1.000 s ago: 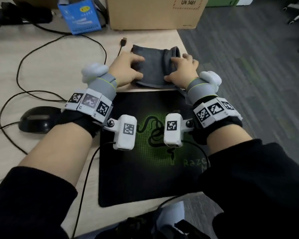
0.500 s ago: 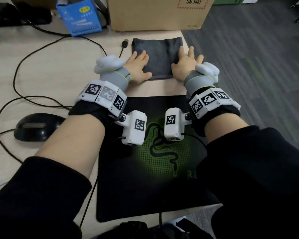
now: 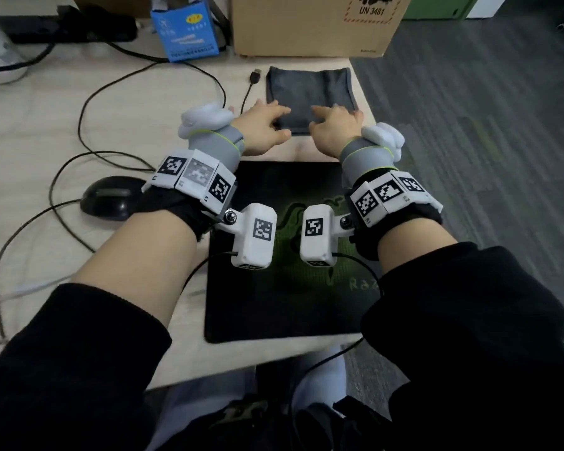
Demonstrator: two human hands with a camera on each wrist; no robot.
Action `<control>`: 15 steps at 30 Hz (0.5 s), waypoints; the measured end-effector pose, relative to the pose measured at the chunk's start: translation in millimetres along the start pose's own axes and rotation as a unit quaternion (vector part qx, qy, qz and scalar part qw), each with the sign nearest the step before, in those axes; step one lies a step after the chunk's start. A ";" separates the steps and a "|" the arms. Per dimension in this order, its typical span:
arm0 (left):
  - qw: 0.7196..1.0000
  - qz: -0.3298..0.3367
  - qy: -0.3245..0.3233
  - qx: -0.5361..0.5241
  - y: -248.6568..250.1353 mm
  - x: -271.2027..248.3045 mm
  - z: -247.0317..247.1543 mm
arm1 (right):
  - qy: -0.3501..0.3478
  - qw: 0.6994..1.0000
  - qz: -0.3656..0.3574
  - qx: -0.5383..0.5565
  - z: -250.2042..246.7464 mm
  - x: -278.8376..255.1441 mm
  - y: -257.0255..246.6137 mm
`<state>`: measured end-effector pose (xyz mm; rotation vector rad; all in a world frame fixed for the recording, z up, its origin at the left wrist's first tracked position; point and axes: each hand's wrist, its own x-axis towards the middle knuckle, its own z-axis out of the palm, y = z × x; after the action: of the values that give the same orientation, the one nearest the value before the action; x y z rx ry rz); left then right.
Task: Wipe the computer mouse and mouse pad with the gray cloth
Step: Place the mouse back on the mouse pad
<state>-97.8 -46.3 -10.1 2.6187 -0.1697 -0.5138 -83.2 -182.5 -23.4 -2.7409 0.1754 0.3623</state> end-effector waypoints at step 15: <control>0.989 -0.134 0.034 0.051 -105.0 -150.5 -15.7 | -0.029 0.987 -0.077 0.139 48.1 -135.5 -58.2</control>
<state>-227.3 83.9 3.3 2.7713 0.1858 -0.5157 -214.2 -100.7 -9.7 -2.4470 -0.0035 0.3465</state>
